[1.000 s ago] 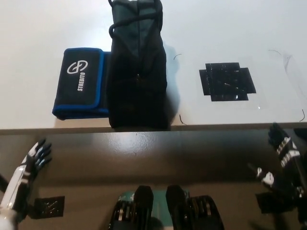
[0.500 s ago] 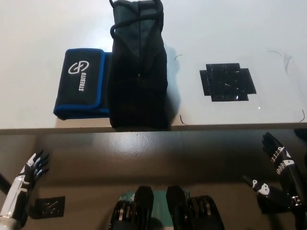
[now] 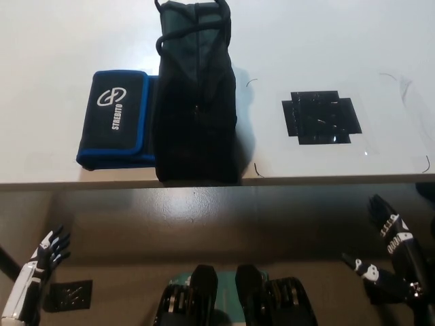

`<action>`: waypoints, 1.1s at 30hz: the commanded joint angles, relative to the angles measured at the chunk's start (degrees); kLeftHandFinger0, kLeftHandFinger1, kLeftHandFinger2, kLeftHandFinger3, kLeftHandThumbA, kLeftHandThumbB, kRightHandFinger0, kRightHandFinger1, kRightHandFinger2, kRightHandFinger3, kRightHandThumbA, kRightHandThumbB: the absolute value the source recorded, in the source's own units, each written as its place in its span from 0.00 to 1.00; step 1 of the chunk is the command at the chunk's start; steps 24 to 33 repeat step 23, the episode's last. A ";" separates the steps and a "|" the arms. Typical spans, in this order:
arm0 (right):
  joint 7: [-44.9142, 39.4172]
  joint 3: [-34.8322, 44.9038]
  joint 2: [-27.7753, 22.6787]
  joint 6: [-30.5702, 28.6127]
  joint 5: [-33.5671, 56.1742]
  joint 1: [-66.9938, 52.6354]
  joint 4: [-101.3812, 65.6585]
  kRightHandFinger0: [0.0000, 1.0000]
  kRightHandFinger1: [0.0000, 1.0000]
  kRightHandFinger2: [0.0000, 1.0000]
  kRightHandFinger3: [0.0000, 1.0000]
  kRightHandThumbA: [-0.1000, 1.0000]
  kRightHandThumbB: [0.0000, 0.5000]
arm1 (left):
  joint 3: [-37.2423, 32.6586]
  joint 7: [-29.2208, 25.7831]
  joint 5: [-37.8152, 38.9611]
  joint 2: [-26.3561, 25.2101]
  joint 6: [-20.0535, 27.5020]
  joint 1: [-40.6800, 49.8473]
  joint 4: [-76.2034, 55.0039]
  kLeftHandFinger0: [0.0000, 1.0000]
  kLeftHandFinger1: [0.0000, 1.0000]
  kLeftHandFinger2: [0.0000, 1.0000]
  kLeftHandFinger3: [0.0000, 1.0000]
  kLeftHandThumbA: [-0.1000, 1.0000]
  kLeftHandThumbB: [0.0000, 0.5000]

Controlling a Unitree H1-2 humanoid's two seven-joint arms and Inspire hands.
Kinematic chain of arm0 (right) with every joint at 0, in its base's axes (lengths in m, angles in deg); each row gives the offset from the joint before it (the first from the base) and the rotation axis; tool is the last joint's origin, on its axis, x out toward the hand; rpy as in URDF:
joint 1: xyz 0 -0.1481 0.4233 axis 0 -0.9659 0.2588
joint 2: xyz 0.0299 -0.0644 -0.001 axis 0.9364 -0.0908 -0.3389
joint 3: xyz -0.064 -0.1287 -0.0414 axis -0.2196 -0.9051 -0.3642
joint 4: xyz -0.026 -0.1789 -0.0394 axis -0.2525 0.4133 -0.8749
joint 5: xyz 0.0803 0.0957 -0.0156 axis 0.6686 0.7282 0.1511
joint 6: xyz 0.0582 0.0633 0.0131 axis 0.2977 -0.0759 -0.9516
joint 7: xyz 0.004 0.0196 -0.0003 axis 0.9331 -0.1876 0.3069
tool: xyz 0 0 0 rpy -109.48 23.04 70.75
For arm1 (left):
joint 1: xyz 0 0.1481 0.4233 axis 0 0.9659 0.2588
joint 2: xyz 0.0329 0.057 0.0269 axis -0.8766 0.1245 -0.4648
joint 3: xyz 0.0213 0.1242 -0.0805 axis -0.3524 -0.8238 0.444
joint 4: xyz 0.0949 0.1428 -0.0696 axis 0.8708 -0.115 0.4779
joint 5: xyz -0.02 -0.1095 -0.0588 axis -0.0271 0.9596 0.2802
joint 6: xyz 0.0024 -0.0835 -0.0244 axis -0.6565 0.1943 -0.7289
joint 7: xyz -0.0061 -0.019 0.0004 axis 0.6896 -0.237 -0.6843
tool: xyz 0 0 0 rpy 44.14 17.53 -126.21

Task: Use both hands to pick up the lunch bag on the right hand side and smoothly move it near the note book on the left hand side

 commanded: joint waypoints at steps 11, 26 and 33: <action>-0.76 0.59 0.88 -1.44 4.40 2.46 -0.28 1.00 1.00 1.00 1.00 1.00 0.47 | -0.19 0.55 0.10 -2.15 2.37 -1.67 -0.45 1.00 1.00 1.00 1.00 1.00 0.35; -0.94 0.60 0.66 -1.72 4.88 3.03 0.21 1.00 1.00 1.00 1.00 1.00 0.47 | -0.52 0.60 -0.18 -2.35 2.43 -2.27 -0.01 1.00 1.00 1.00 1.00 1.00 0.34; -0.94 0.60 0.66 -1.72 4.88 3.03 0.21 1.00 1.00 1.00 1.00 1.00 0.47 | -0.52 0.60 -0.18 -2.35 2.43 -2.27 -0.01 1.00 1.00 1.00 1.00 1.00 0.34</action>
